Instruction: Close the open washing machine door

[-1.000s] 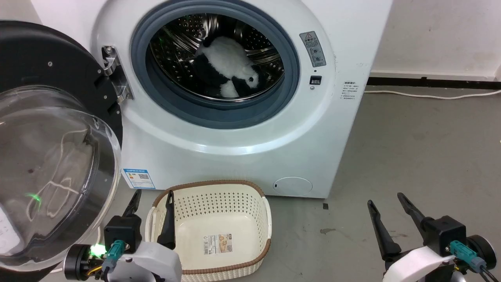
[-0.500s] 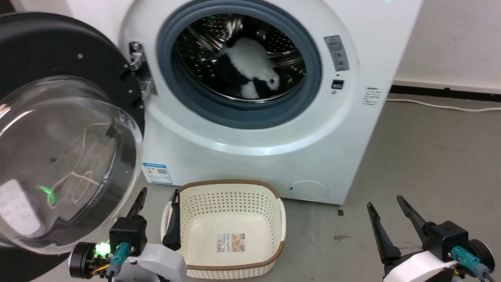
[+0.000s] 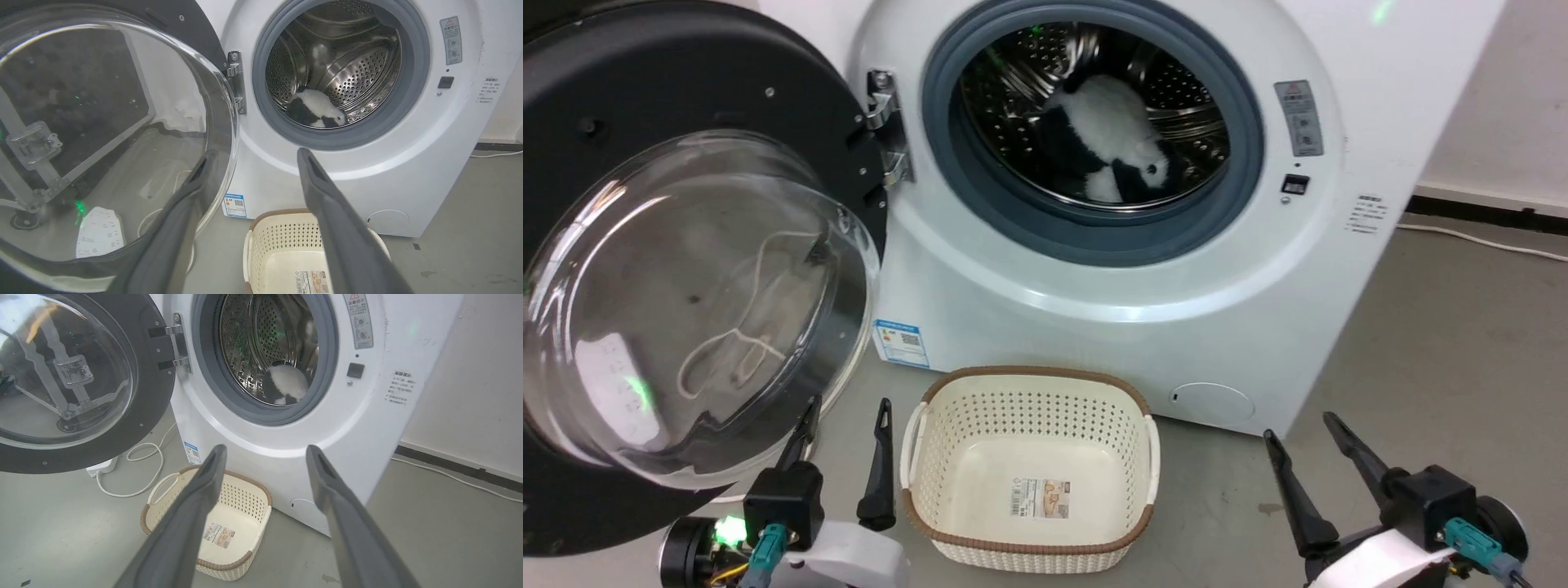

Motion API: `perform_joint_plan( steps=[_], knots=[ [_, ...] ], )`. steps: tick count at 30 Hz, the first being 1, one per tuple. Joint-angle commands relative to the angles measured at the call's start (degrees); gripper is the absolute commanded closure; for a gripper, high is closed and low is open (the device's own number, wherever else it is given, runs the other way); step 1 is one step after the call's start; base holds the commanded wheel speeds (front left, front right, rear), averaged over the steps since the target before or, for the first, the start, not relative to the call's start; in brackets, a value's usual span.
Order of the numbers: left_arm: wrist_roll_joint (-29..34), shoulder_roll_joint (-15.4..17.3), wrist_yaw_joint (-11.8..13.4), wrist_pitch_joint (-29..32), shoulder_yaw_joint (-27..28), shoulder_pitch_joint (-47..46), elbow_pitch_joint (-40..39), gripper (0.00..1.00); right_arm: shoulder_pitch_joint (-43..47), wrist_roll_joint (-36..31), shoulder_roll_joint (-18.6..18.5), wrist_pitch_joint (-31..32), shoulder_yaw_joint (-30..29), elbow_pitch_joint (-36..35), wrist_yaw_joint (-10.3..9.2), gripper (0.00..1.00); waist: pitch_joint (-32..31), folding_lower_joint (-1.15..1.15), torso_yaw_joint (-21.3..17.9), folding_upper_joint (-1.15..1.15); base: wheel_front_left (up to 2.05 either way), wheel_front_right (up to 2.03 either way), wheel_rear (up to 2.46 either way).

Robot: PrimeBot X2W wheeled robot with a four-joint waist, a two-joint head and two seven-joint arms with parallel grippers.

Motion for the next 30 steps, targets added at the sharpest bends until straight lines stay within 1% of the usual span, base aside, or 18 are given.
perform_joint_plan(
  steps=[1,17,30],
  knots=[
    [-0.2,0.3,0.6,-0.8,-0.1,1.1,-0.7,0.00,-1.0,0.9,-0.7,-0.9,1.0,0.6,0.02,0.00,0.2,0.00,0.8,0.00,0.00,0.00,0.00],
    [-0.2,0.5,1.7,-2.5,-0.9,2.4,-2.0,0.00,-2.4,3.0,-2.3,-2.7,4.8,2.4,0.03,0.00,0.3,0.00,4.4,0.00,-0.03,-0.03,-0.03],
    [-0.5,0.7,1.8,-4.1,-2.1,2.9,-0.9,0.00,-1.9,3.4,-2.6,-4.2,5.5,3.3,0.03,0.00,0.2,0.00,7.5,0.00,0.00,0.00,0.00]
  ],
)
